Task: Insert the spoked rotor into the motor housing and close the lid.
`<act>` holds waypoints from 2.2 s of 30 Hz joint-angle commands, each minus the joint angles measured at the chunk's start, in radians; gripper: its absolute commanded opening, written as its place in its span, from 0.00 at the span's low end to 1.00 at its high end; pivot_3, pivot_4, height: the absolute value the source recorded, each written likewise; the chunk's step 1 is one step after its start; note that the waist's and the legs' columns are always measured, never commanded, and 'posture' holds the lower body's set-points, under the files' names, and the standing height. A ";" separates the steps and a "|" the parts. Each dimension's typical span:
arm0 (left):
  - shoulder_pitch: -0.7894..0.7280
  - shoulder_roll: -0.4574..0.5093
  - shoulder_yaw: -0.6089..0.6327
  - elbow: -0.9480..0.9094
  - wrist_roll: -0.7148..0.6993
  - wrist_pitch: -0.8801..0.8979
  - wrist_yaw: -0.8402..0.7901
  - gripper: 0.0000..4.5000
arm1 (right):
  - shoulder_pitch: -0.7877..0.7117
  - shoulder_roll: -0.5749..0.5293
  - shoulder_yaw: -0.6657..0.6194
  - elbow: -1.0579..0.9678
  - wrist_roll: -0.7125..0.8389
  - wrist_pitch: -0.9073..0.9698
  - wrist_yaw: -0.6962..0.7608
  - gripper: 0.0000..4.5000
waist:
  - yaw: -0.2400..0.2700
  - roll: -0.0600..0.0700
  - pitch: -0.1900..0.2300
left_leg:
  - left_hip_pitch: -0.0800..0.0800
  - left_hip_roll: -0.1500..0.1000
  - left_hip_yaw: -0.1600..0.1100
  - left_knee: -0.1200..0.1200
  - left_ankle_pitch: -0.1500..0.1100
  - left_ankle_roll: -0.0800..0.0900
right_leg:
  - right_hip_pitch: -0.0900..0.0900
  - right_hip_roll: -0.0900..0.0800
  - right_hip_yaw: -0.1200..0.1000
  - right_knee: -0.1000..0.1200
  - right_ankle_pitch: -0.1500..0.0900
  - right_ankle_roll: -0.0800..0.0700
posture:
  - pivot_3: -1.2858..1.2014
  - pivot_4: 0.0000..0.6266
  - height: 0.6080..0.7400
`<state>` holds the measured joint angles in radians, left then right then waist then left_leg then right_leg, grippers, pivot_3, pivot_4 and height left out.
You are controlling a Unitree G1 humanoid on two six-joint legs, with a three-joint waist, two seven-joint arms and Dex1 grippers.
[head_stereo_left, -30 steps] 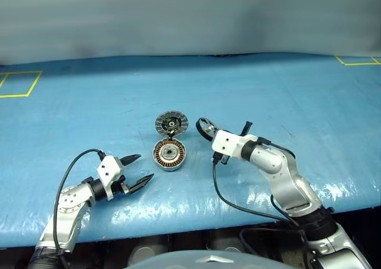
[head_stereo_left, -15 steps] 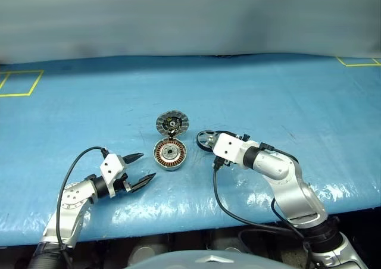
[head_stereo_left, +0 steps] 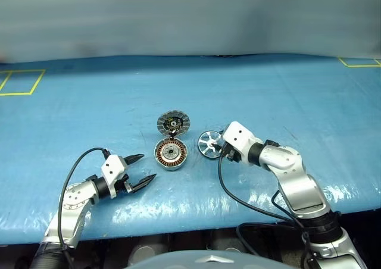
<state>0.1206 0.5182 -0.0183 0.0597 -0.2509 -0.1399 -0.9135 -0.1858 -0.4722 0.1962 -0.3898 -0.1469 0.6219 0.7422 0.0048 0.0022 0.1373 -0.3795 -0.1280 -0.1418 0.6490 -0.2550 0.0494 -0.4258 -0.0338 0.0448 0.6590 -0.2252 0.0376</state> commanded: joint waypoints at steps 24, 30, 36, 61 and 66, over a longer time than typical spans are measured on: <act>0.018 0.000 0.017 -0.017 -0.005 -0.020 0.013 0.90 | -0.162 -0.130 0.170 0.177 -0.034 -0.181 0.053 0.52 | 0.005 0.000 0.000 | 0.000 0.000 0.000 0.000 0.000 0.001 | 0.000 0.000 0.000 0.000 0.000 0.000 | 0.52 0.24 1.00; 0.034 -0.002 0.019 -0.027 -0.006 -0.022 0.021 0.90 | -0.179 -0.127 0.181 0.232 -0.032 -0.188 0.082 0.52 | 0.007 0.000 0.000 | 0.000 0.000 0.000 0.000 -0.001 0.001 | 0.000 0.000 0.000 0.000 0.000 0.000 | 0.52 0.24 1.00; 0.047 -0.004 0.019 -0.032 -0.006 -0.023 0.026 0.90 | -0.176 -0.125 0.161 0.228 -0.020 -0.179 0.079 0.52 | 0.008 -0.001 0.000 | 0.000 0.000 0.000 0.000 -0.001 0.002 | 0.000 0.000 0.000 0.000 0.000 0.000 | 0.52 0.24 1.00; 0.044 -0.004 0.015 -0.031 -0.009 -0.017 0.020 0.90 | -0.213 -0.099 0.112 0.300 0.084 -0.126 0.102 0.52 | 0.008 0.000 0.000 | 0.000 0.000 0.000 0.000 -0.001 0.002 | 0.000 0.000 0.000 0.000 0.000 0.000 | 0.52 0.24 1.00; 0.045 -0.006 0.013 -0.033 -0.008 -0.018 0.019 0.90 | -0.216 -0.101 0.148 0.331 0.079 -0.143 0.130 0.52 | 0.008 -0.001 0.000 | 0.000 0.000 0.000 0.000 -0.002 0.003 | 0.000 0.000 0.000 0.000 0.000 0.000 | 0.52 0.24 1.00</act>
<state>0.1664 0.5130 -0.0156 0.0594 -0.2469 -0.1432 -0.8943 -0.4033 -0.5768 0.3298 -0.0619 -0.0707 0.4848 0.8575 0.0125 0.0016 0.1371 -0.3794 -0.1279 -0.1417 0.6493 -0.2565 0.0521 -0.4255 -0.0339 0.0447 0.6590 -0.2251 0.0375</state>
